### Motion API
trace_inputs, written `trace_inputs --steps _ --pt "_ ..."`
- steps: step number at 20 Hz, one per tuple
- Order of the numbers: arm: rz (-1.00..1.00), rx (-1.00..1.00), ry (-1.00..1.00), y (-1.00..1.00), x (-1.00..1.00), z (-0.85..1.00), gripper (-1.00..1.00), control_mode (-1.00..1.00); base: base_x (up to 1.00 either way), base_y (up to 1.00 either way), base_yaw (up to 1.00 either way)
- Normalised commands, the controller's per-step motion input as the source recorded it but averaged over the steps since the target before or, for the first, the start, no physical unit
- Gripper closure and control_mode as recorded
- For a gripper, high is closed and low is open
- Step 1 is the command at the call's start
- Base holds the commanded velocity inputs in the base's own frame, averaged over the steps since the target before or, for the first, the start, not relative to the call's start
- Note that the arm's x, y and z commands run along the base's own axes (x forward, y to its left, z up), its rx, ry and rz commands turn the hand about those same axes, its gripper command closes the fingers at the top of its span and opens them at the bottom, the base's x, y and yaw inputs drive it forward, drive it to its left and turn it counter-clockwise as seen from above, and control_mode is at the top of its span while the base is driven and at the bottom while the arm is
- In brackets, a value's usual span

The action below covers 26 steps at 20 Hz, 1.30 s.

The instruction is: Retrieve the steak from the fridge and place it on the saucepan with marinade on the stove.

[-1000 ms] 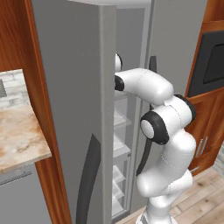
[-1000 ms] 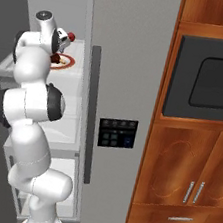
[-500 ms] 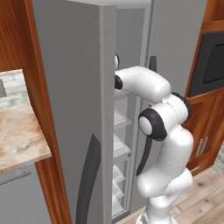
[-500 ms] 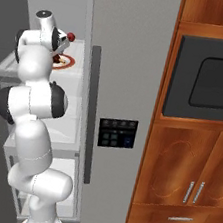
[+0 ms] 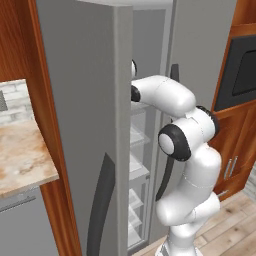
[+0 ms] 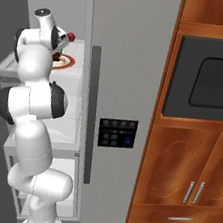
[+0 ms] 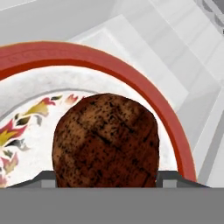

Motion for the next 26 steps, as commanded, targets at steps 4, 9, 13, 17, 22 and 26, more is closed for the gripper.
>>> trace_inputs --steps 4,9,13,17,22,26 --pt "-0.05 0.04 -0.22 0.0 -0.25 0.13 1.0 -1.0 0.0 0.0 0.0" --pt "0.0 0.0 -0.08 -0.05 -0.45 0.04 1.0 -1.0 0.0 0.0 0.0" --pt "0.0 0.0 -0.12 -0.43 -1.0 0.0 1.0 -1.0 0.0 0.0 0.0" --pt "-0.04 0.01 -0.09 -0.57 -1.0 0.0 1.0 -1.0 0.0 0.0 0.0" --pt "-0.09 0.01 -0.01 -0.76 -1.0 -0.08 1.0 -1.0 0.0 0.0 0.0" --pt "-0.11 0.01 0.0 -0.87 -1.0 -0.51 1.0 -1.0 0.0 0.0 0.0"
